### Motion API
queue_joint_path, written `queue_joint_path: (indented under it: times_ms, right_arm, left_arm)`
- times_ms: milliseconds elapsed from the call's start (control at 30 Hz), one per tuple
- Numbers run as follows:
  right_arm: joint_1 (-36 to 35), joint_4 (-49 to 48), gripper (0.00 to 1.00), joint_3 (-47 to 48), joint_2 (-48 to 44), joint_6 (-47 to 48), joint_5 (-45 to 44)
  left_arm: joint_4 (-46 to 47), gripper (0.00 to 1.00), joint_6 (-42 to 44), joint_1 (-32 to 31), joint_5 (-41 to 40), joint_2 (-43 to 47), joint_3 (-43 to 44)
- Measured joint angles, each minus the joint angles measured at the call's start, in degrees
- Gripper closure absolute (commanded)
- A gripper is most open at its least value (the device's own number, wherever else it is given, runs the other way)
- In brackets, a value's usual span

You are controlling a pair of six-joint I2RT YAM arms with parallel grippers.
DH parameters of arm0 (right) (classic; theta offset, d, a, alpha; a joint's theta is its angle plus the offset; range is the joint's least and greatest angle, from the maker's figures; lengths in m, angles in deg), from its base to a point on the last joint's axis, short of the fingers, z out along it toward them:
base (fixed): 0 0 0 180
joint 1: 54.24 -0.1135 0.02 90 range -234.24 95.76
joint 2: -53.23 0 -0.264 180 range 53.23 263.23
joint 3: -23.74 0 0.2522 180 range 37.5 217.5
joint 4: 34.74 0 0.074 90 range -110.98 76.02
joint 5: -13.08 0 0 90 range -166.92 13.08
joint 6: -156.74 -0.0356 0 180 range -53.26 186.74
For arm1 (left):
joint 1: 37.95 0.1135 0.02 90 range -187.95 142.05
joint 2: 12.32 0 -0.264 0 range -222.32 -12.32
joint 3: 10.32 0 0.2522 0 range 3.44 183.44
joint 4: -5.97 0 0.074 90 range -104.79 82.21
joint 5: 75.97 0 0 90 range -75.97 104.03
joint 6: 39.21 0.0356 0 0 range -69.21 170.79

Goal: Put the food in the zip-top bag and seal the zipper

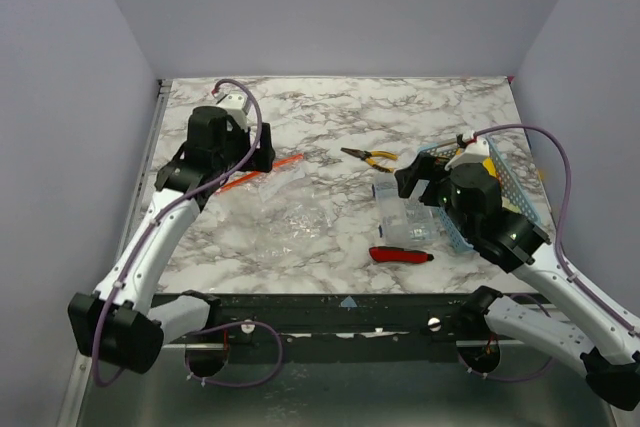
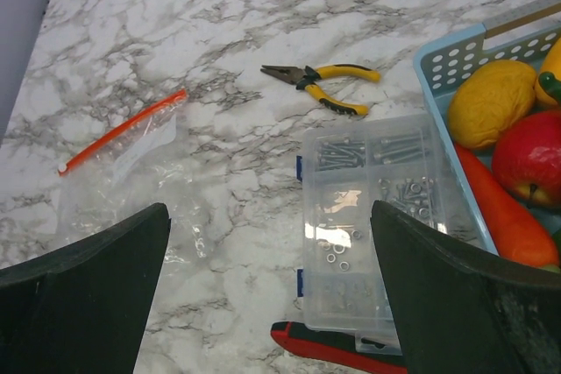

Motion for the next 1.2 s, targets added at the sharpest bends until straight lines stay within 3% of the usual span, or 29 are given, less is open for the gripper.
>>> queue_joint_path:
  times_ms: [333,533,700,1200]
  right_arm:
    - [0.0,-1.5,0.00,-0.5,-0.3,0.0,4.3]
    - [0.0,-1.5,0.00,-0.6,0.2,0.0,6.3]
    - [0.0,-1.4,0.00,-0.6,0.1,0.0,7.2]
    - [0.0,-1.4,0.00,-1.0,-0.6,-1.2,9.0]
  left_arm:
    - [-7.8,0.01,0.2,1.2,3.5,-19.0,7.4]
    - [-14.3,0.01,0.5,1.6,6.4,-35.4,20.7]
    - [-17.9,0.01,1.2,1.8,8.2,-44.4,25.7]
    - [-19.5,0.01,3.5,2.5,8.3,-48.7,26.0]
